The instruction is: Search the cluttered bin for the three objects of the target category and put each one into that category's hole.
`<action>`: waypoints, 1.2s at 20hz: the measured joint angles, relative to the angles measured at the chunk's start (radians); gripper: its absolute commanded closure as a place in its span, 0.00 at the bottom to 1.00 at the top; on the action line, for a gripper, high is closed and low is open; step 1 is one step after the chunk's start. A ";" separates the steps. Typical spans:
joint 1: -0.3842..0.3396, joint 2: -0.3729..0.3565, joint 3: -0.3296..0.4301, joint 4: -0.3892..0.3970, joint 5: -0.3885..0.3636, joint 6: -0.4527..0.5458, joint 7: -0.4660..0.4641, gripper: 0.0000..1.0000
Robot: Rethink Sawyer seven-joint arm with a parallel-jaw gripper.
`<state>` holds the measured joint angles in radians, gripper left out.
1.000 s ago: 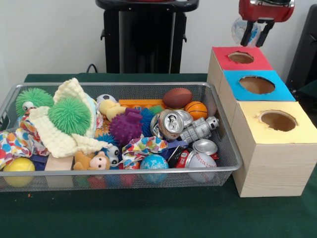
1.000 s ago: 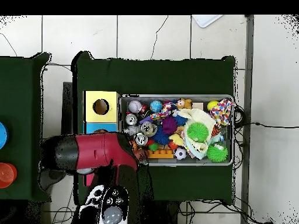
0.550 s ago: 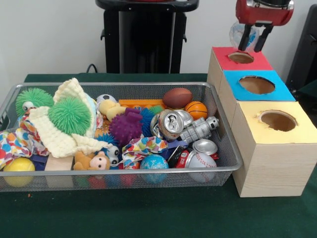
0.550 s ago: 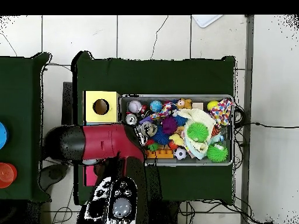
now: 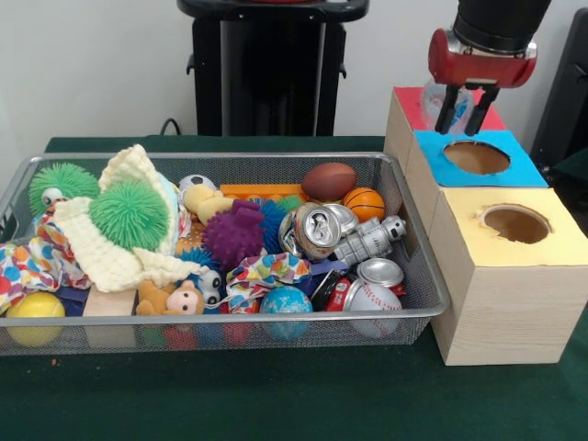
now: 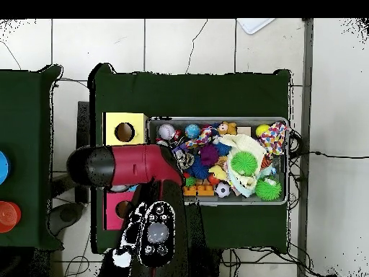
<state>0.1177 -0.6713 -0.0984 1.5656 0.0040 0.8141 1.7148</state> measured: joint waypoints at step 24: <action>0.058 0.052 -0.002 -0.060 0.077 0.000 0.000 0.00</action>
<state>0.1759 -0.6189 -0.1000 1.5059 0.0814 0.8146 1.7148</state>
